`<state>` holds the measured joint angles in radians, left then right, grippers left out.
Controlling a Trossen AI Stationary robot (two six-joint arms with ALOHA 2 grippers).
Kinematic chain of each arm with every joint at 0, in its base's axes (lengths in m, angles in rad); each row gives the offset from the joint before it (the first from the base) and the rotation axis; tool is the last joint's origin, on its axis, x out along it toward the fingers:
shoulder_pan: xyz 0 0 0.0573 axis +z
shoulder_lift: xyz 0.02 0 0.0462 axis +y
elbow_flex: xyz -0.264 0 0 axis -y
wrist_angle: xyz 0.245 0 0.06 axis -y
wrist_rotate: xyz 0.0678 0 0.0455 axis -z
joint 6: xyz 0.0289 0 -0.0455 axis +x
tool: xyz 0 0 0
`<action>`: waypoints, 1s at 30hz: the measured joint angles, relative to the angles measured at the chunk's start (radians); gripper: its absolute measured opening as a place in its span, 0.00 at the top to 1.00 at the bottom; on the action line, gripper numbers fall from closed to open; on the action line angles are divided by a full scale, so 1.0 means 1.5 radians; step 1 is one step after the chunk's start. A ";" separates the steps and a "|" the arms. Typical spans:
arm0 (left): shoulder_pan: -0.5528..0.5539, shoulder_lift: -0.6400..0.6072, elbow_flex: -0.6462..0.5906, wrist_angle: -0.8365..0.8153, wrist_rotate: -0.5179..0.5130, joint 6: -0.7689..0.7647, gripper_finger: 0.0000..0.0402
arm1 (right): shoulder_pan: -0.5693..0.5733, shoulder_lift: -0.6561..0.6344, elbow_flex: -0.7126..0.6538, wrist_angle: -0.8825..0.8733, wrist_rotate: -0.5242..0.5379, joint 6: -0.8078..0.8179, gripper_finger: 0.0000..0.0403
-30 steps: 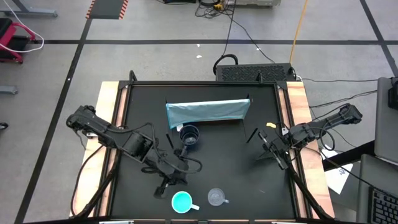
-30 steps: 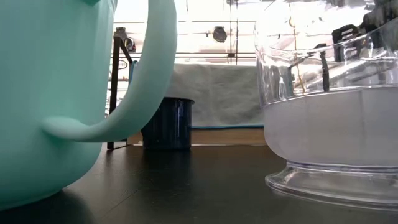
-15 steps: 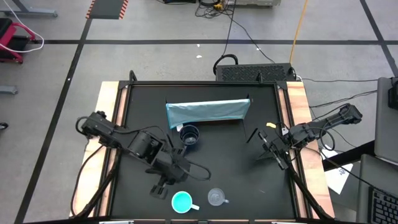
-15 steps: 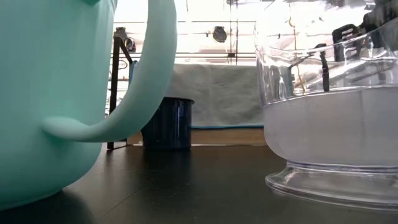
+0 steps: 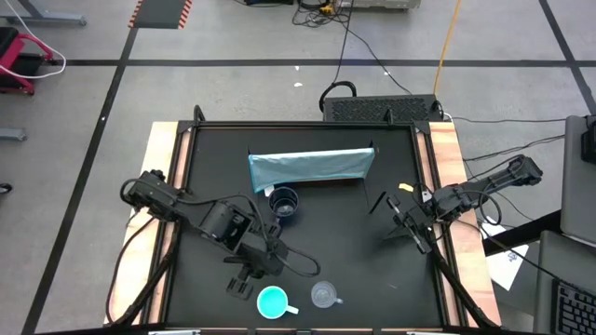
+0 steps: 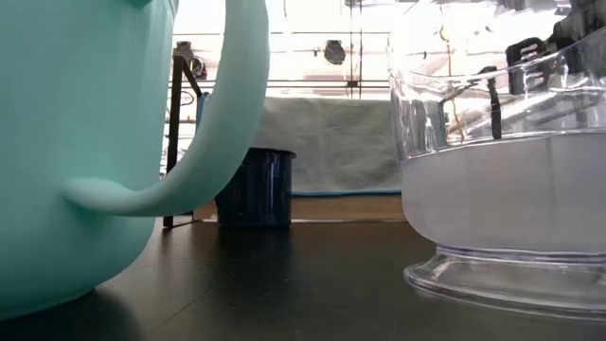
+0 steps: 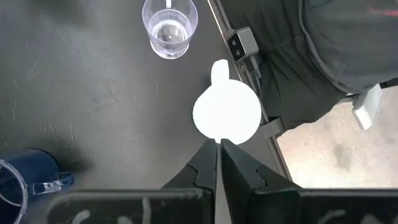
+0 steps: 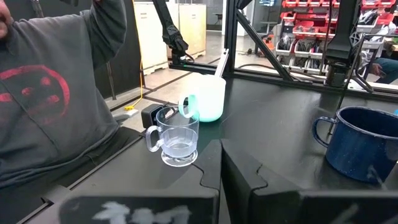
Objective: Stack small to large cups/mugs on shelf
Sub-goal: Move the light blue mug to the center of the table
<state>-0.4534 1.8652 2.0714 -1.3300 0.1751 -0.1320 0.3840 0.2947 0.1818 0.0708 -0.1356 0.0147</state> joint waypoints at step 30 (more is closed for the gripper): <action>-0.014 0.000 0.000 0.039 0.009 -0.037 0.94 | 0.000 0.000 0.000 0.000 0.000 0.000 1.00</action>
<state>-0.4745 1.8648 2.0711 -1.2717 0.1886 -0.1870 0.3841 0.2947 0.1818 0.0708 -0.1356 0.0146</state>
